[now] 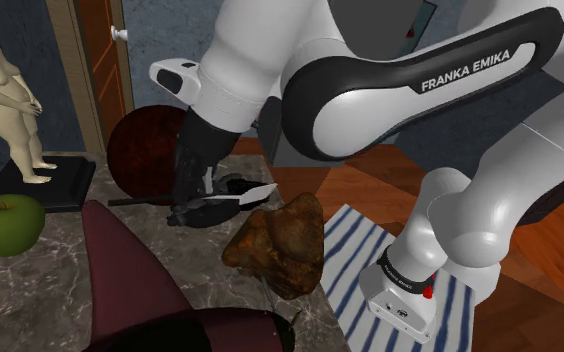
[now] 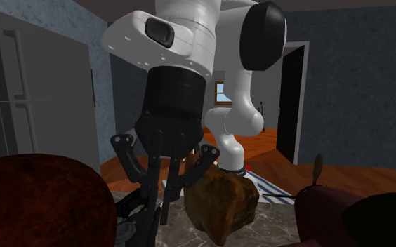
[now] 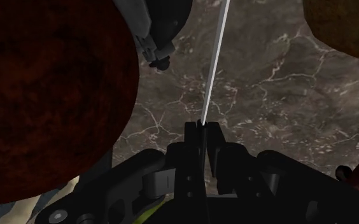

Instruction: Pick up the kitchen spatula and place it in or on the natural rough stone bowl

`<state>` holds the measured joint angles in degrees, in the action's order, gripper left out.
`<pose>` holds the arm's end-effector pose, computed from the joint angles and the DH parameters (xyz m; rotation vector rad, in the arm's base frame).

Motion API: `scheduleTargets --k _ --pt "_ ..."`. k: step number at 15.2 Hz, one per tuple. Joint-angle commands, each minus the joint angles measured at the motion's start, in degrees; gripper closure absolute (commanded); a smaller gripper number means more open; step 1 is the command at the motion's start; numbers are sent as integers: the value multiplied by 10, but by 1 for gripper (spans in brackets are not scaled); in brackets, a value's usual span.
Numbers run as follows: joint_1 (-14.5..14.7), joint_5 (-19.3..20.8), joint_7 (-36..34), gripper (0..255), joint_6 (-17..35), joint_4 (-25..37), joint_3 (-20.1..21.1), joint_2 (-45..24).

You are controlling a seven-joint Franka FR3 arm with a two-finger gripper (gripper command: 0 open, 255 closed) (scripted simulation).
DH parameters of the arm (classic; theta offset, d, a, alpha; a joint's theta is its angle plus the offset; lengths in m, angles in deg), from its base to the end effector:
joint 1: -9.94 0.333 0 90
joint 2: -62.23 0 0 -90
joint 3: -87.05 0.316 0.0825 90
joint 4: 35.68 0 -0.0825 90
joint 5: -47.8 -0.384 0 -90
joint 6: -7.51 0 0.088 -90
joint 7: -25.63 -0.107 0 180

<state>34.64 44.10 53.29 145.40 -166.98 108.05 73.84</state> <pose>0.3522 0.3696 0.4594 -2.5035 -1.7936 -0.4738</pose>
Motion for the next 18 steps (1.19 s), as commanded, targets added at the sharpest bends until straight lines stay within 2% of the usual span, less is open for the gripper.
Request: scheduleTargets --k 1,17,18 --pt "1 -3 2 255 -15 9 -2 7" --pt "0 -9 10 255 -140 106 -12 36" --pt "4 -17 11 255 -144 87 -14 59"
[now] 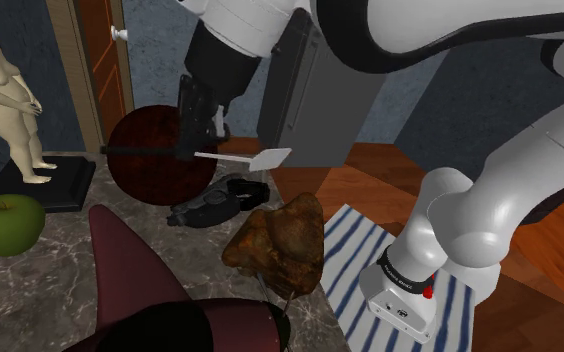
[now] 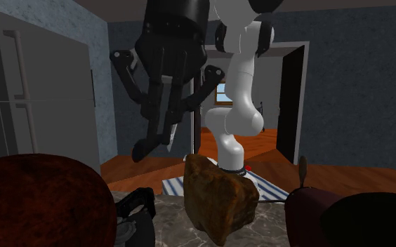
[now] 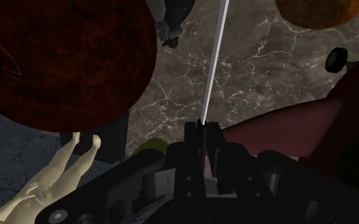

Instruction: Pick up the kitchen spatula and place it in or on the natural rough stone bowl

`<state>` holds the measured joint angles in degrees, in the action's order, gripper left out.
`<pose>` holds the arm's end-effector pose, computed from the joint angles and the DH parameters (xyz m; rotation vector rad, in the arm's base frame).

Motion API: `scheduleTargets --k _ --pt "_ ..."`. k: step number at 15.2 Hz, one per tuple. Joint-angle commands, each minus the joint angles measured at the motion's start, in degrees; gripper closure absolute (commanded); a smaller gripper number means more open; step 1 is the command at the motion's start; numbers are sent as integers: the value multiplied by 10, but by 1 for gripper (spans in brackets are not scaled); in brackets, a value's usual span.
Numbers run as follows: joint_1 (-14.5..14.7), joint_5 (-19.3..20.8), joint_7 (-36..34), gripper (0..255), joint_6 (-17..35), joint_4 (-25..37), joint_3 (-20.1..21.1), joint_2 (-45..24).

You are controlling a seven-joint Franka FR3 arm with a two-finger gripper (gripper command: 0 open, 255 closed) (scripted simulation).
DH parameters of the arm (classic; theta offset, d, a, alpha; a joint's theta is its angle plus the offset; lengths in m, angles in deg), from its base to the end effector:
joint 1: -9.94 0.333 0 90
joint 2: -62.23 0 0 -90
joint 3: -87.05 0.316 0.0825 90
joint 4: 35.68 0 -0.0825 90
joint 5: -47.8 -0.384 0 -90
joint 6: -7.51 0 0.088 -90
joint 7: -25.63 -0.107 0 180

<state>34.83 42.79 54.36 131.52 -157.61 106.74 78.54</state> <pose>0.3462 0.3662 0.5526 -2.5033 -1.7938 -0.4742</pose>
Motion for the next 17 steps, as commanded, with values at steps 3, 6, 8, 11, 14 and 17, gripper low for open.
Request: scheduleTargets --k 3,6,8,11,14,17 --pt "16 -25 2 255 -19 -59 -5 81" --pt "33 -42 0 255 -40 -106 -9 150" --pt "45 -52 -3 255 -58 -134 -11 196" --pt "64 -65 -11 255 -90 -170 -13 264" --pt "73 -71 -15 255 -98 -191 -12 294" --pt "76 -75 -15 255 -76 -215 -8 296"
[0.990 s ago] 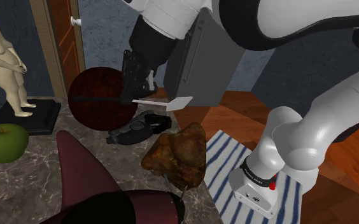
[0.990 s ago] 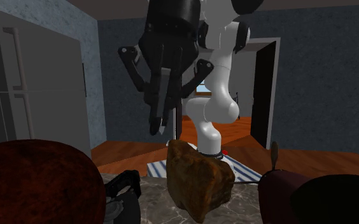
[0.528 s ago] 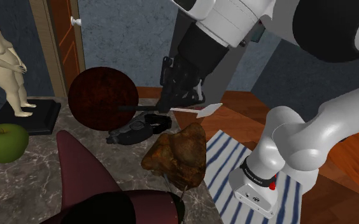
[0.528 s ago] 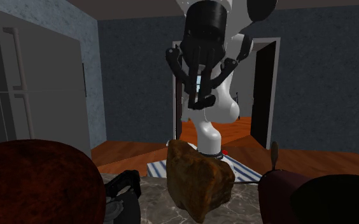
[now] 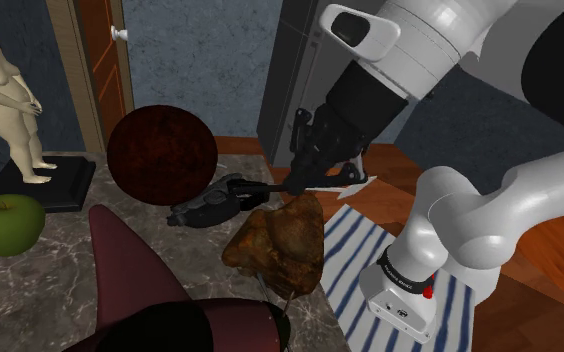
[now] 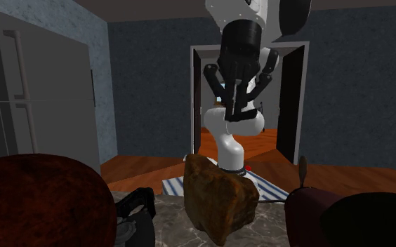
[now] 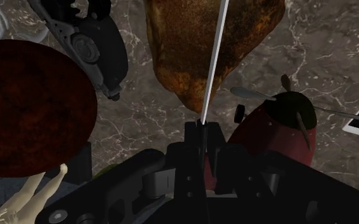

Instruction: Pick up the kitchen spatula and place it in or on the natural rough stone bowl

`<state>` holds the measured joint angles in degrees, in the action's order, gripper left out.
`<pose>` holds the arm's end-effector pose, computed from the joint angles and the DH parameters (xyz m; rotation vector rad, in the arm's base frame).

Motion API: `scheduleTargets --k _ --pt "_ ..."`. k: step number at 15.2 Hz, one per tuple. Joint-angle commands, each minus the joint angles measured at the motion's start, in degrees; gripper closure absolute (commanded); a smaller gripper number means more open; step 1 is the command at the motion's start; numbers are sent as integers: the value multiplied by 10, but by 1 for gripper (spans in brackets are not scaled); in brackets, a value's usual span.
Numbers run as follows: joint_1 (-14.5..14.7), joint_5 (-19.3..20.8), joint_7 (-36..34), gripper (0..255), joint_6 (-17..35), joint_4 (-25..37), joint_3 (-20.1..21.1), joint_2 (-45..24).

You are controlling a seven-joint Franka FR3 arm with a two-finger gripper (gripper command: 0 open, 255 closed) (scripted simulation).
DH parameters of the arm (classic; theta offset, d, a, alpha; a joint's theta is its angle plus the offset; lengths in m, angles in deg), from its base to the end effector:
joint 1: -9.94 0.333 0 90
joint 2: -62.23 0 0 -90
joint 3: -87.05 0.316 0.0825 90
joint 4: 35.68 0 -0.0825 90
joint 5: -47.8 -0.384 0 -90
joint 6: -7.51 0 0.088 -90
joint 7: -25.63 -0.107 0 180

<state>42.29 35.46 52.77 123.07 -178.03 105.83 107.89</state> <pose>0.1948 0.2951 0.5600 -2.5029 -1.7941 -0.4739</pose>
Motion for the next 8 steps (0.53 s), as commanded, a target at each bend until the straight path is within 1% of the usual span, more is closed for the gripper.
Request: scheduleTargets --k 1,8 --pt "2 -3 1 255 16 -19 2 3" --pt "7 -13 2 255 70 -71 13 0"
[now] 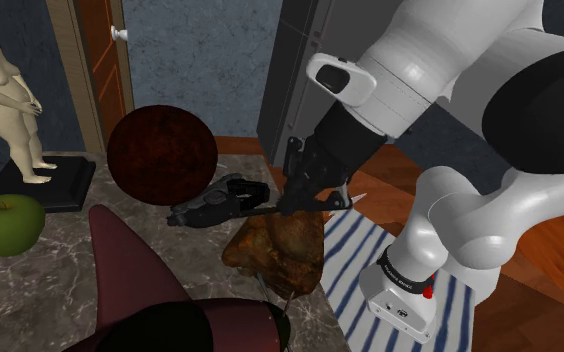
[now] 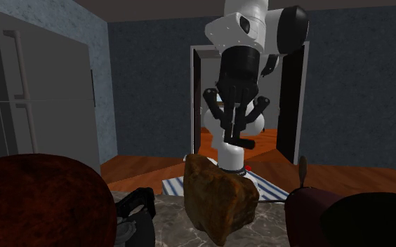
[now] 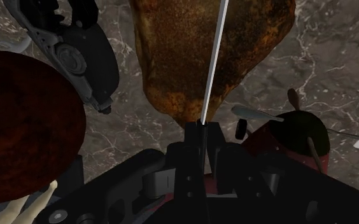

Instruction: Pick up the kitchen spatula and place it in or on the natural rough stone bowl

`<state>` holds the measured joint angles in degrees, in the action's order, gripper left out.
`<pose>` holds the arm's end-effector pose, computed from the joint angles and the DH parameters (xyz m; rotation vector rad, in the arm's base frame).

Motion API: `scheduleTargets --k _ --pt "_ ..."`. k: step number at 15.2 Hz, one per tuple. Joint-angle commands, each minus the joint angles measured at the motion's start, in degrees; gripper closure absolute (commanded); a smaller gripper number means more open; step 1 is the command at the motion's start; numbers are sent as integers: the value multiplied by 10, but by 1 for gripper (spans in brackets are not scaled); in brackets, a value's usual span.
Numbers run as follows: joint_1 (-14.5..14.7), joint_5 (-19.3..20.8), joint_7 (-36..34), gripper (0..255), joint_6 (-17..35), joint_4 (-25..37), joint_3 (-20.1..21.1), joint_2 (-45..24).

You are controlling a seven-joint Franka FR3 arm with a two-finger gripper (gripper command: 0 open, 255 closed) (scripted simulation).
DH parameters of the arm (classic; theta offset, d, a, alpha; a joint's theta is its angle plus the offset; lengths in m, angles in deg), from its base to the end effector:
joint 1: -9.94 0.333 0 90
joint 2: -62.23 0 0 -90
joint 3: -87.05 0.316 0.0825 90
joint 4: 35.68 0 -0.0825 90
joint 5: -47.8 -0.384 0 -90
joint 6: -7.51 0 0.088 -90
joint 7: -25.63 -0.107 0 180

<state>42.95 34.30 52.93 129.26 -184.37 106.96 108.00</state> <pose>0.1948 0.2940 0.5165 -2.5031 -1.7939 -0.4736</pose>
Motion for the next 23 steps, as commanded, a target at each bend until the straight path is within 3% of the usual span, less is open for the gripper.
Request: scheduleTargets --k 1,5,12,13,18,22,23 --pt "2 -3 0 255 16 -14 3 -2" --pt "5 -9 0 255 50 -42 11 -8" --pt "5 -9 0 255 50 -42 11 -8" --pt "5 -9 0 0 50 -42 11 -8" --pt "5 -9 0 0 50 -42 11 -8" --pt "6 1 -1 0 -36 4 -9 32" --pt "6 1 -1 0 -36 4 -9 32"
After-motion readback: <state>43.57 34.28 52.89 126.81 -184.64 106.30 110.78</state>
